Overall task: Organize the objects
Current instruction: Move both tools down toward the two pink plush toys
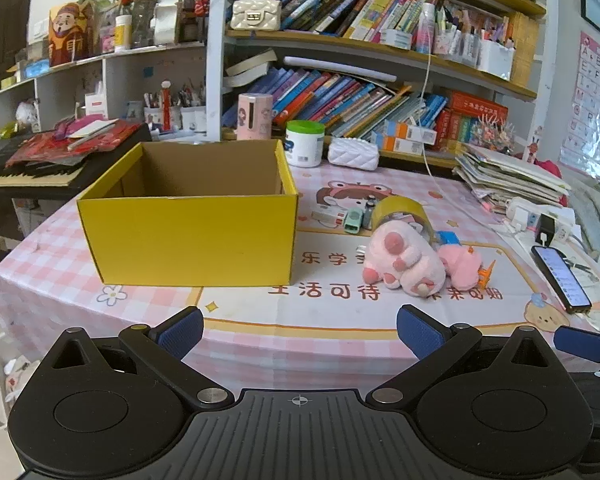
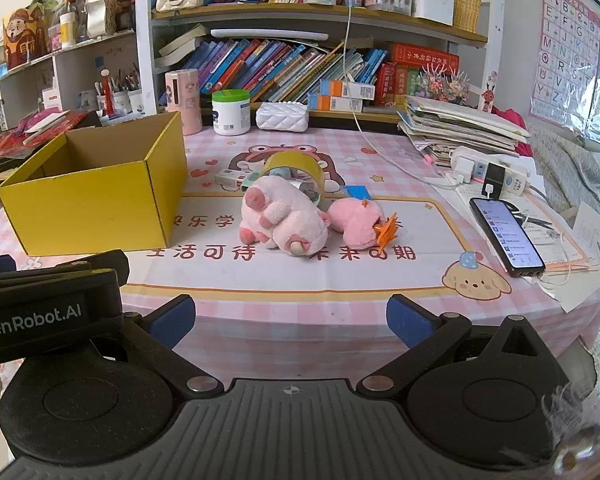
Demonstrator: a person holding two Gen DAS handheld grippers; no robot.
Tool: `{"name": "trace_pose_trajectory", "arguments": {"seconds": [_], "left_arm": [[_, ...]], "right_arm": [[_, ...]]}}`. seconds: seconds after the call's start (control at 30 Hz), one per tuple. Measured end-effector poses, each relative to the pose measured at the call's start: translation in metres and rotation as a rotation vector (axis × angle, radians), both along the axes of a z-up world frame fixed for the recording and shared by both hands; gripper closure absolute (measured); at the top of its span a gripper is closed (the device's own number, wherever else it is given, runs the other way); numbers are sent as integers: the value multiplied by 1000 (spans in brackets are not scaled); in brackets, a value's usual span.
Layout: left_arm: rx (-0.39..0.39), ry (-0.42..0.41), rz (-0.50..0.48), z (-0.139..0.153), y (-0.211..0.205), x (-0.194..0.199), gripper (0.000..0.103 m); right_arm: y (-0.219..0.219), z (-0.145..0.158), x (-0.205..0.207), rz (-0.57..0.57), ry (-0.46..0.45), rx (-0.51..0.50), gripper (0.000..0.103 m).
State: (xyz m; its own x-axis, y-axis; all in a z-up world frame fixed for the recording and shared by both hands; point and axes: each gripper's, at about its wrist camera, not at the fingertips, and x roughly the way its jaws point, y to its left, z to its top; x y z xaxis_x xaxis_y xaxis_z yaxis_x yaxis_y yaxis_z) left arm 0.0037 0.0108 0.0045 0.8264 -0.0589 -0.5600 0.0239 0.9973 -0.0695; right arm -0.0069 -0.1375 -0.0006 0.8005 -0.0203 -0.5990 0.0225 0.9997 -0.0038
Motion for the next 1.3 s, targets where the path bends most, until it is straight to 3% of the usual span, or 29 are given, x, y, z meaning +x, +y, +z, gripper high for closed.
{"name": "trace_pose_trajectory", "arguments": {"seconds": [0.53, 0.83, 1.3], "left_arm": [[6, -8, -24, -2, -12, 19, 0], [-7, 44, 26, -7, -21, 46, 0], [-6, 39, 17, -11, -70, 91, 0]], "right_arm": [[-22, -3, 17, -7, -1, 16, 0], [-47, -7, 41, -36, 15, 23, 1], [-106, -13, 92, -62, 32, 20, 2]]}}
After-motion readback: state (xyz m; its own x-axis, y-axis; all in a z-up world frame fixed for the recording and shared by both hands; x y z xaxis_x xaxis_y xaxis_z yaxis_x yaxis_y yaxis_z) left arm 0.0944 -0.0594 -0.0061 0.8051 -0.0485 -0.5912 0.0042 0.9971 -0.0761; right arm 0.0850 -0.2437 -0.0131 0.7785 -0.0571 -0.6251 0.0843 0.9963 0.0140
